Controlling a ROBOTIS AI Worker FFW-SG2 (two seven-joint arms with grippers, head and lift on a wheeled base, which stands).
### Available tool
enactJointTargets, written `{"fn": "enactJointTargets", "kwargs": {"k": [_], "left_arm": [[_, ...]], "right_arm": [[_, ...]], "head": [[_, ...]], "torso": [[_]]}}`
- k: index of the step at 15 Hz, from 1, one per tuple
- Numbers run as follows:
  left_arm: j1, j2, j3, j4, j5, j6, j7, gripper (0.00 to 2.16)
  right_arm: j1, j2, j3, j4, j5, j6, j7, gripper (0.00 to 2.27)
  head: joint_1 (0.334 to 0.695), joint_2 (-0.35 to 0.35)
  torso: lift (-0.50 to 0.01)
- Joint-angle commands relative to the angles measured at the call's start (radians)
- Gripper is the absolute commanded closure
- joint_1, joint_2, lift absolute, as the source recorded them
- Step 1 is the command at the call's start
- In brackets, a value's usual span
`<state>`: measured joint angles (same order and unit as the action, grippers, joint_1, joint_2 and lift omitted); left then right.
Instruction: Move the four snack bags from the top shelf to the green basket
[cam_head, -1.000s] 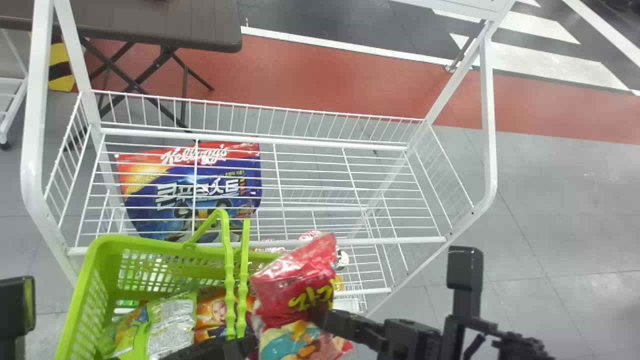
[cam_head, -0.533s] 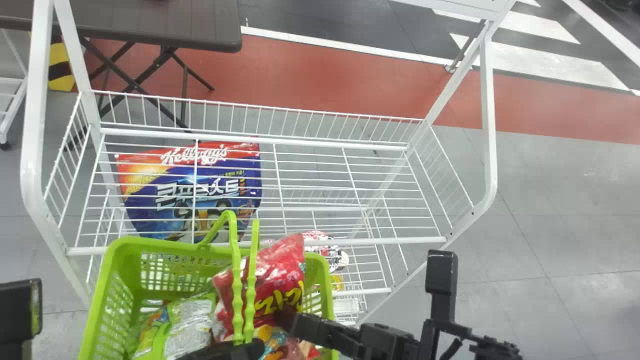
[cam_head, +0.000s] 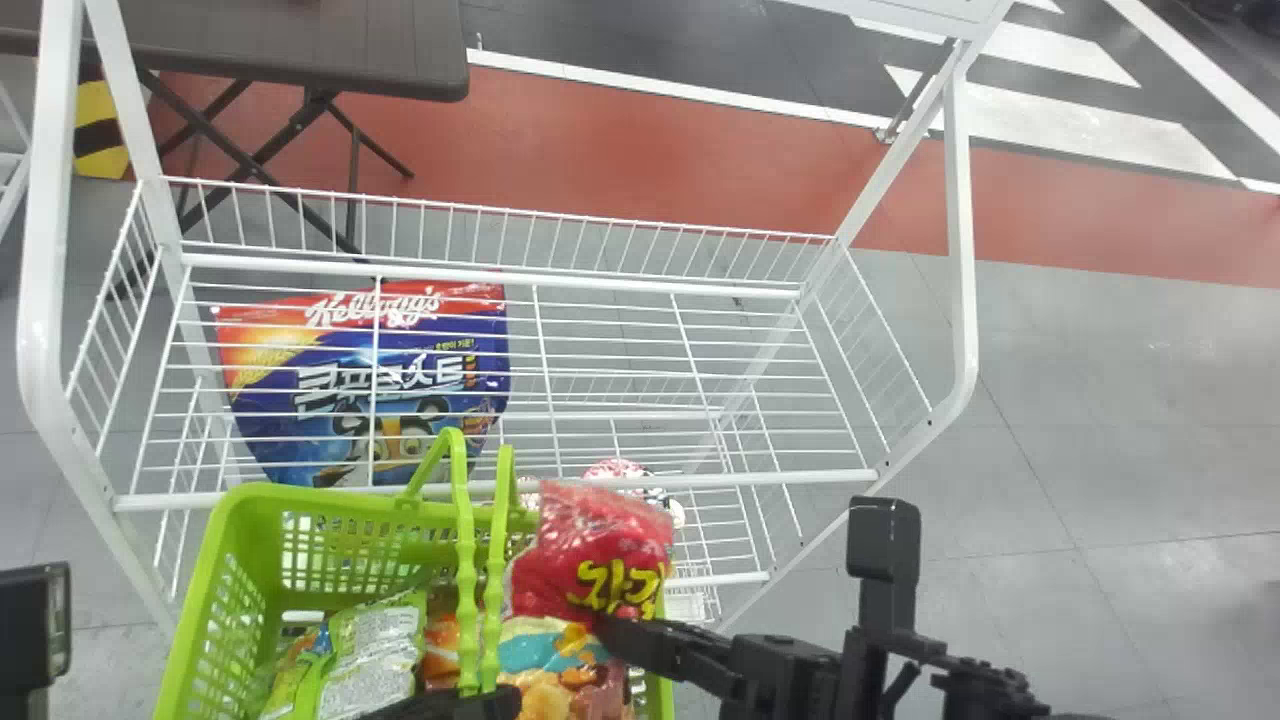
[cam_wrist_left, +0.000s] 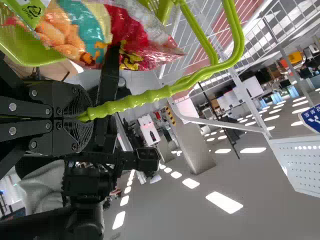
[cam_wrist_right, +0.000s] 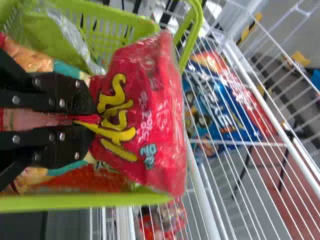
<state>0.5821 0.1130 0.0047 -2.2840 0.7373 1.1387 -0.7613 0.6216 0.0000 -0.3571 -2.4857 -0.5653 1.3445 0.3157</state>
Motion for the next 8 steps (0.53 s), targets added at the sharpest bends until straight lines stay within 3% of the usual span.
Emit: {"fn": "enactJointTargets", "kwargs": {"k": [1, 8], "left_arm": [[-0.002, -0.003, 0.000, 0.000, -0.001, -0.001, 0.002, 1.36], [-0.001, -0.004, 0.001, 0.000, -0.004, -0.001, 0.004, 1.36]], "right_arm": [[-0.003, 0.001, -0.016, -0.027, 0.005, 0.008, 0.002, 0.00], [-0.005, 0.001, 0.020, -0.088, 0.007, -0.020, 0.059, 0.05]], "head": [[0.695, -0.350], [0.695, -0.350]], "torso": [[0.000], [0.000]]}}
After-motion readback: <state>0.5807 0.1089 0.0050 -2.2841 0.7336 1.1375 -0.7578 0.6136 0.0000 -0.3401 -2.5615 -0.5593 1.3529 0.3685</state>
